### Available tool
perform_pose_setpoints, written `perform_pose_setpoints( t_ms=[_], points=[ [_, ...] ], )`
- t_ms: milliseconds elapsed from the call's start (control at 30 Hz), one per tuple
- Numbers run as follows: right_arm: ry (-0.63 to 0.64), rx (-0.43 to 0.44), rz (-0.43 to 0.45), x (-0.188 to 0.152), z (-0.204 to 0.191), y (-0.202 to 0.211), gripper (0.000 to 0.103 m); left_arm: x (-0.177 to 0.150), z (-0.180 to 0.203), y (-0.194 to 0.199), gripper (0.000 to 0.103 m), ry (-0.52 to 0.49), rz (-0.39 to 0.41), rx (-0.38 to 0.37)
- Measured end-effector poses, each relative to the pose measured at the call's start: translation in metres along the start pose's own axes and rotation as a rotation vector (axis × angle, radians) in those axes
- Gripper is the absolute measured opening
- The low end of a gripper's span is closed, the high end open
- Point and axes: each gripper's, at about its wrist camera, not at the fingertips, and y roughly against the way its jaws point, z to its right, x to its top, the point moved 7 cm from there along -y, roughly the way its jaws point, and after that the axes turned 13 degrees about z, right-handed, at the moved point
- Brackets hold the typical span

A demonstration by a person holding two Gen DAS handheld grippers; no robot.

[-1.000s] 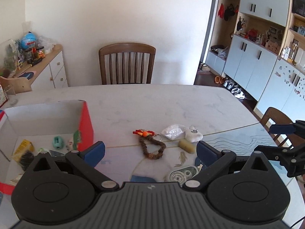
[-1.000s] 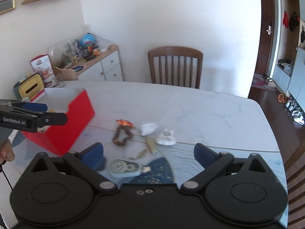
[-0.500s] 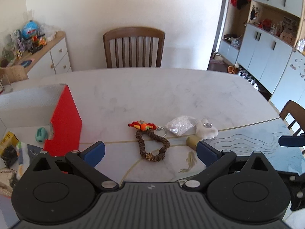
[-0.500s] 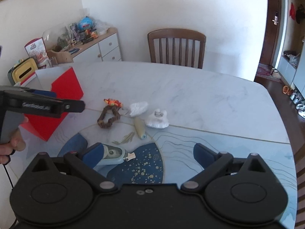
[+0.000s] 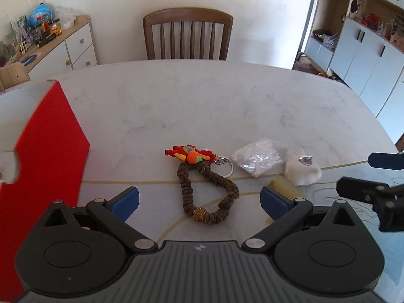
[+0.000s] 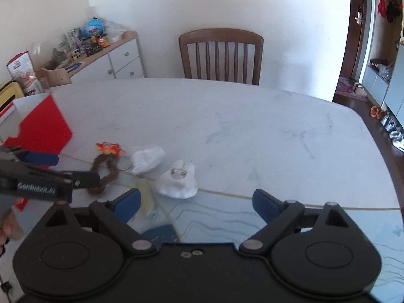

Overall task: Organize objects
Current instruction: 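Grasp the brown bead bracelet with left gripper while right grasps the white plush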

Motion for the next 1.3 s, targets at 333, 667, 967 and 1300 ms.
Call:
perform_pose_setpoints(
  t_ms=[333,667,967,1300],
  points=[
    [-0.054,0.024,-0.047,-0.007,-0.002,-0.045,0.08,-0.009,0.003,-0.025,0.102,0.019,-0.026,0.026],
    [-0.055,0.046,-0.057,-0.007,-0.011,-0.057,0.067,-0.014,0.001,-0.025,0.079,0.016,-0.025,0.051],
    [-0.047,0.056,-0.061,-0.009,-0.017,-0.059,0.049,-0.013,0.013,-0.018,0.037,-0.033,-0.011,0.015],
    [-0.03,0.033,-0.053,-0.007,-0.021,-0.049,0.044,-0.007,0.008,-0.012,0.015,-0.014,-0.015,0.005]
  ],
)
